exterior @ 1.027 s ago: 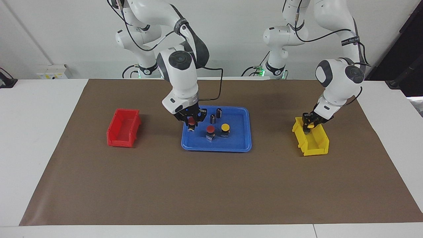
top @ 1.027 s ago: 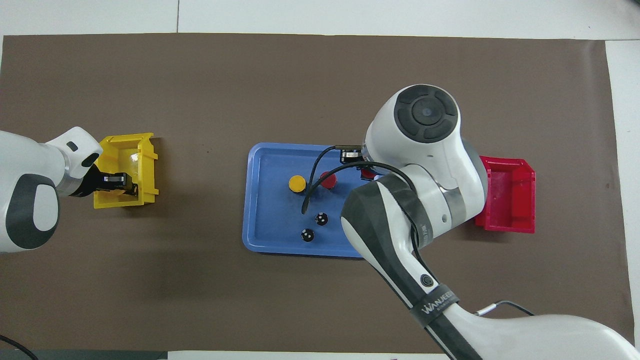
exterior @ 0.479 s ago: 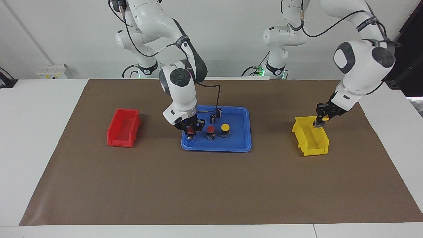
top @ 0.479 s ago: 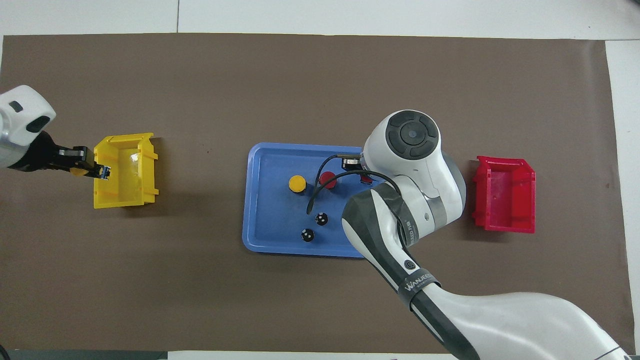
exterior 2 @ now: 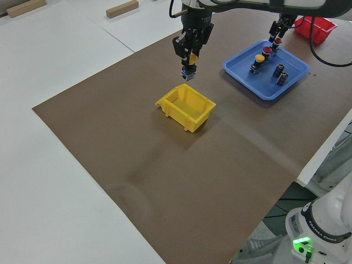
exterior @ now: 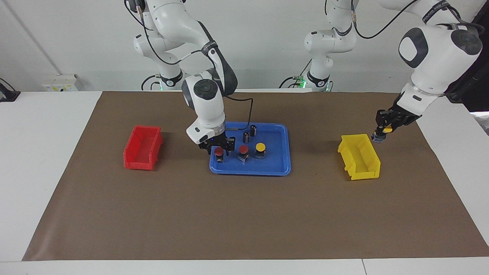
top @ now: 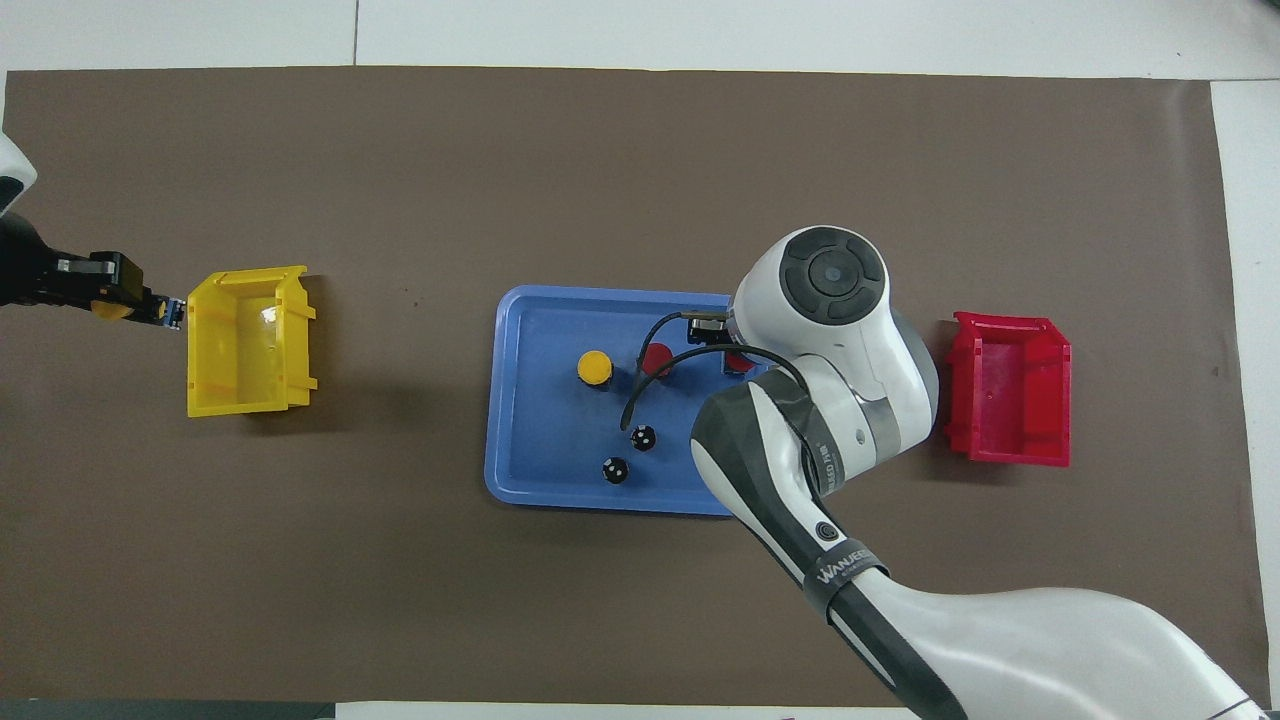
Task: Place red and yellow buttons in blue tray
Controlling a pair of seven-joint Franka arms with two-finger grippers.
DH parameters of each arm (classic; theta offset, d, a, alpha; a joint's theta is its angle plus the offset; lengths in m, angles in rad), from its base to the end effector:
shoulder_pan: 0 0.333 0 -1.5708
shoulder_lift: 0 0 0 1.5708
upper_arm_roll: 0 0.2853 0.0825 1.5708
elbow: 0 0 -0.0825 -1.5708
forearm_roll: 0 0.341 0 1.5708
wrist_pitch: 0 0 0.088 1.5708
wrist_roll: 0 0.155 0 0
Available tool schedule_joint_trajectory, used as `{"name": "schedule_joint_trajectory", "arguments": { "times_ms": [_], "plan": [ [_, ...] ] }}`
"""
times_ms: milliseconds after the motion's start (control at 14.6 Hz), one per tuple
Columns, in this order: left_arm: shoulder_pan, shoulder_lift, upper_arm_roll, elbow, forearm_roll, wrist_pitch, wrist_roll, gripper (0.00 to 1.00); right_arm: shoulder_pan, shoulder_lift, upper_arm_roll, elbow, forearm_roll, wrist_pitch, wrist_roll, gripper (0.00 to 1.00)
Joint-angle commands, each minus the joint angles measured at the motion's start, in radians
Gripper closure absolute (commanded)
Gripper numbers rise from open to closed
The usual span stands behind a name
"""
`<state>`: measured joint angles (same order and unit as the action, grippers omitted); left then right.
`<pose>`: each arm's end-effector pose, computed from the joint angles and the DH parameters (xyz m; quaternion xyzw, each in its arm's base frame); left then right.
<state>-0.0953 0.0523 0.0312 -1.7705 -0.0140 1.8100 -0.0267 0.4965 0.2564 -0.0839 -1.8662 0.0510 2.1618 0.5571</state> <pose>0.5329 -0.0362 0.4524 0.9998 -0.0170 -0.0067 0.0057 0.5290 0.2376 0.3286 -0.9962 0.0843 -0.0128 0.0190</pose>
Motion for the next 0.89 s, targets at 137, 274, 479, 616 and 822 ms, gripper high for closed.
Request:
{"name": "schedule_joint_trajectory", "arguments": {
  "times_ms": [137, 274, 479, 616, 822],
  "plan": [
    [-0.314, 0.03, -0.002, -0.108, 0.012, 0.204, -0.374, 0.99, -0.209, -0.129, 0.004, 0.182, -0.011, -0.351, -0.078, 0.0],
    [-0.407, 0.058, -0.002, -0.135, 0.011, 0.262, -0.43, 0.99, -0.309, -0.202, 0.004, 0.185, -0.008, -0.44, -0.214, 0.0],
    [-0.493, 0.083, -0.004, -0.214, -0.046, 0.36, -0.438, 0.99, -0.435, -0.252, 0.004, 0.196, -0.008, -0.542, -0.382, 0.0],
    [-0.517, 0.103, -0.004, -0.248, -0.047, 0.429, -0.459, 0.99, -0.508, -0.256, 0.003, 0.234, -0.011, -0.614, -0.5, 0.0],
    [-0.53, 0.133, -0.004, -0.25, -0.047, 0.46, -0.467, 0.99, -0.582, -0.253, -0.01, 0.263, -0.06, -0.668, -0.685, 0.0]
  ]
}}
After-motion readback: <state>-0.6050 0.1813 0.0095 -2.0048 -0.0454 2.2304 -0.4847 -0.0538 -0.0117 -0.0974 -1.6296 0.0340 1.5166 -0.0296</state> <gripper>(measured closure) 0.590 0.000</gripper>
